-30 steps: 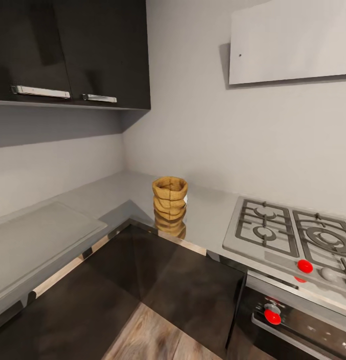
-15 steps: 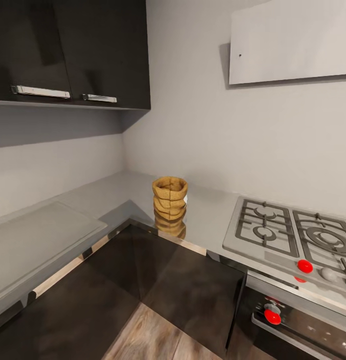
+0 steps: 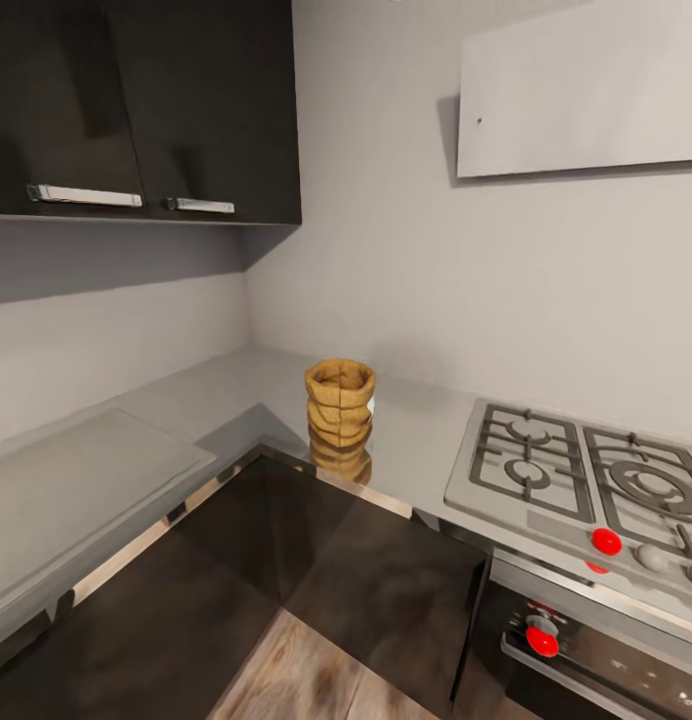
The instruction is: In the kitchen, take the popcorn bag from the countertop, put it into the microwave, and heat it until the popcorn is cooked so the cooked popcorn ends up inside the bag.
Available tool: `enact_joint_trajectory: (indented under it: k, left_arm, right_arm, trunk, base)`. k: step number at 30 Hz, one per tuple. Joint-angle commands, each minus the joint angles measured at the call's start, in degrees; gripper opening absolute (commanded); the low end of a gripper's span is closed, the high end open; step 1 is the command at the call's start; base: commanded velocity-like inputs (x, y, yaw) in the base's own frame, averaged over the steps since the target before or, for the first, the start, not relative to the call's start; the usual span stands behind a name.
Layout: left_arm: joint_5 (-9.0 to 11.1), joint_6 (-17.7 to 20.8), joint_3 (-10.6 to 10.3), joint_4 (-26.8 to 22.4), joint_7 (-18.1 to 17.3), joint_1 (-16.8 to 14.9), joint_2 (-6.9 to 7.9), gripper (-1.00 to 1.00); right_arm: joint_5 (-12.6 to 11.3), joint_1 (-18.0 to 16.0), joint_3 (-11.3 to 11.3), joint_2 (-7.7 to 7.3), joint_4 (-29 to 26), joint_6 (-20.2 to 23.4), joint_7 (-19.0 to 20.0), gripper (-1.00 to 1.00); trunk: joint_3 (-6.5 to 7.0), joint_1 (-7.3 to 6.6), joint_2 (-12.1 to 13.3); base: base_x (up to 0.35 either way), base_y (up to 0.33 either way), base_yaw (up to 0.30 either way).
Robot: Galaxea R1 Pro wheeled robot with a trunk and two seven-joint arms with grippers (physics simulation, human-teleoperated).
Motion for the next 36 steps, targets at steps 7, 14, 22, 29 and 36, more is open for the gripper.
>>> enact_joint_trajectory:
  k: [7, 14, 22, 29, 36]
  left_arm:
    - [0.29, -0.08, 0.16, -0.07, 0.07, 0.01, -0.02, 1.0]
    - [0.29, -0.14, 0.17, -0.07, 0.07, 0.01, -0.02, 1.0]
    - [0.29, -0.16, 0.16, -0.07, 0.07, 0.01, -0.02, 1.0]
    - [0.29, -0.16, 0.13, -0.07, 0.07, 0.02, -0.03, 1.0]
    - [0.29, -0.16, 0.16, -0.07, 0.07, 0.03, -0.02, 1.0]
  right_arm:
    - [0.44, -0.02, -0.45, -0.24, 0.55, -1.02, 0.09, 1.0]
    - [0.45, -0.02, -0.43, -0.23, 0.64, -1.1, 0.07, 1.0]
    - [0.46, -0.02, -0.37, -0.2, 0.65, -1.1, 0.06, 1.0]
    - [0.49, -0.02, -0.37, -0.16, 0.65, -1.11, 0.06, 1.0]
    - [0.62, -0.02, -0.29, -0.16, 0.65, -1.1, 0.06, 1.0]
  trunk:
    - [1.21, -1.54, 2.79]
    - [2.47, -3.08, 5.6]
    - [3.91, -4.84, 8.81]
    - [5.16, -6.38, 11.62]
    - [6.42, -7.91, 14.42]
  base:
    - [0.0, 0.0, 0.0]
    - [0.0, 0.0, 0.0]
    - [0.0, 0.0, 0.0]
    - [0.0, 0.0, 0.0]
    - [0.0, 0.0, 0.0]
